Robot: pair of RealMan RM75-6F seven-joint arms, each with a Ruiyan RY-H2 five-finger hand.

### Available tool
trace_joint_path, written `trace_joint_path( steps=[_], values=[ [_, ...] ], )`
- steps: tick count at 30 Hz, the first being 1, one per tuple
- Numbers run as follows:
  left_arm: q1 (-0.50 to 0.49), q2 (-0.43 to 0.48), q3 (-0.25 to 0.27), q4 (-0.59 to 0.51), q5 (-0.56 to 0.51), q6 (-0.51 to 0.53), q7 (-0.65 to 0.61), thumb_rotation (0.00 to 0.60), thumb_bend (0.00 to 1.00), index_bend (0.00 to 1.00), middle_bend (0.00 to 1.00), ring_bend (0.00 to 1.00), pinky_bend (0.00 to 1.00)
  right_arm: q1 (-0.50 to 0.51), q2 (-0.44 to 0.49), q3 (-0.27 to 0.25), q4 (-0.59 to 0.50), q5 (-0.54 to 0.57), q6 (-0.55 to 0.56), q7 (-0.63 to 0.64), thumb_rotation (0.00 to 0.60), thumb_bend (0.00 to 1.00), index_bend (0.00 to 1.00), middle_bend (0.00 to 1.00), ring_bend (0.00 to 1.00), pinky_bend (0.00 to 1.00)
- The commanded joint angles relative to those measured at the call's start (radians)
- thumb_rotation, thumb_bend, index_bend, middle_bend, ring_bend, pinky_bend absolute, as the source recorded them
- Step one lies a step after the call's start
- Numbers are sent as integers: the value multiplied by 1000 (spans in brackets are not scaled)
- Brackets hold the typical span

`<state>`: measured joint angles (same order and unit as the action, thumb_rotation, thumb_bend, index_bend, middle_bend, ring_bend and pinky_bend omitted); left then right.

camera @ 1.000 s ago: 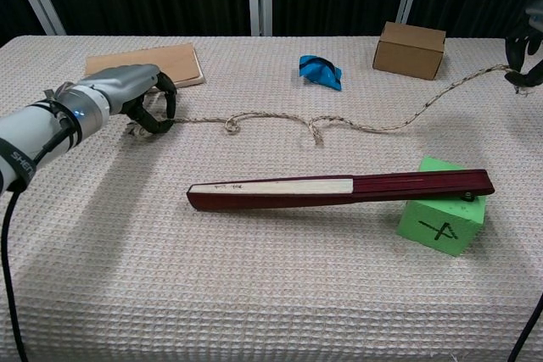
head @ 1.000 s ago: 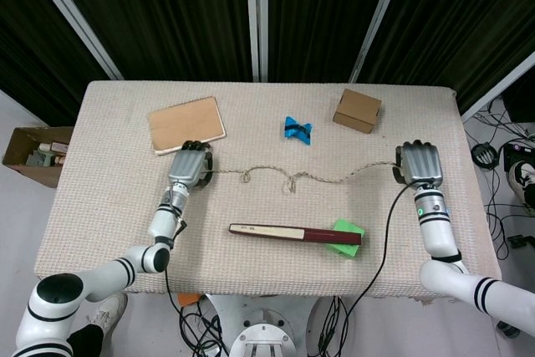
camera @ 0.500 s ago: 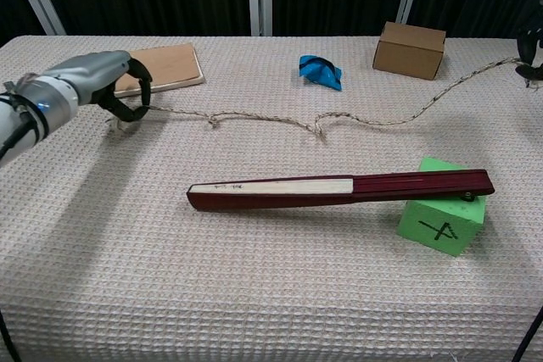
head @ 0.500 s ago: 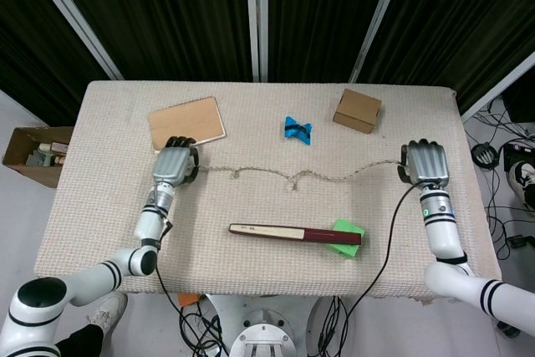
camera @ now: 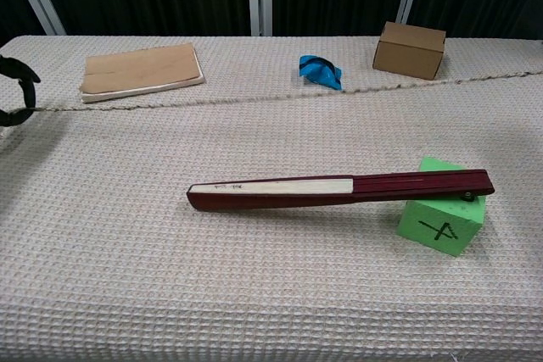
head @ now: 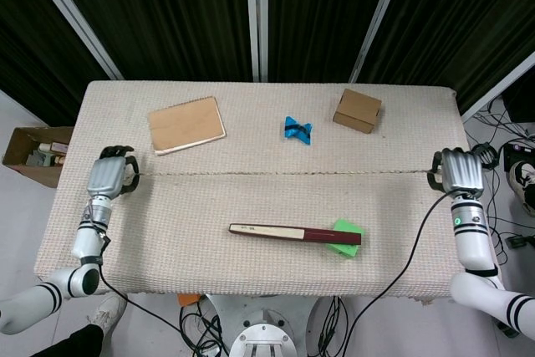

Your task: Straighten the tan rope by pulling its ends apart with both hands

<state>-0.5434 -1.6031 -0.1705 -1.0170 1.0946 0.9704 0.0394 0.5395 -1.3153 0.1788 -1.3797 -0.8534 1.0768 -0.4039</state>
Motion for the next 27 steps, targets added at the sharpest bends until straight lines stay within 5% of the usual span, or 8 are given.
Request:
trace_joint_path(
  steps=[1,17,19,24,27],
  values=[
    [4,-10,12,30,19,-18,-20,600,508,586,203,113,107,-6,-32,-10,50,-1,-25,16,600,463,663,453,304,422],
    [-8,-86,5,168,49,-42,-17,600,486,536,203,113,107,12,-218,-7,290,-70,-81,84,600,435,644,431,303,407],
    [-5,-86,7,166,57,-35,-11,600,461,471,198,113,107,11,-229,-9,303,-78,-87,85,600,393,564,409,292,400],
    [14,-64,-3,141,69,8,-22,600,298,300,180,112,107,8,-174,-12,201,-57,-106,21,600,122,118,252,201,373],
    [46,-17,-16,81,81,79,-42,600,252,279,181,113,107,-18,-107,-7,87,-78,-38,8,600,86,55,225,192,371]
  ],
)
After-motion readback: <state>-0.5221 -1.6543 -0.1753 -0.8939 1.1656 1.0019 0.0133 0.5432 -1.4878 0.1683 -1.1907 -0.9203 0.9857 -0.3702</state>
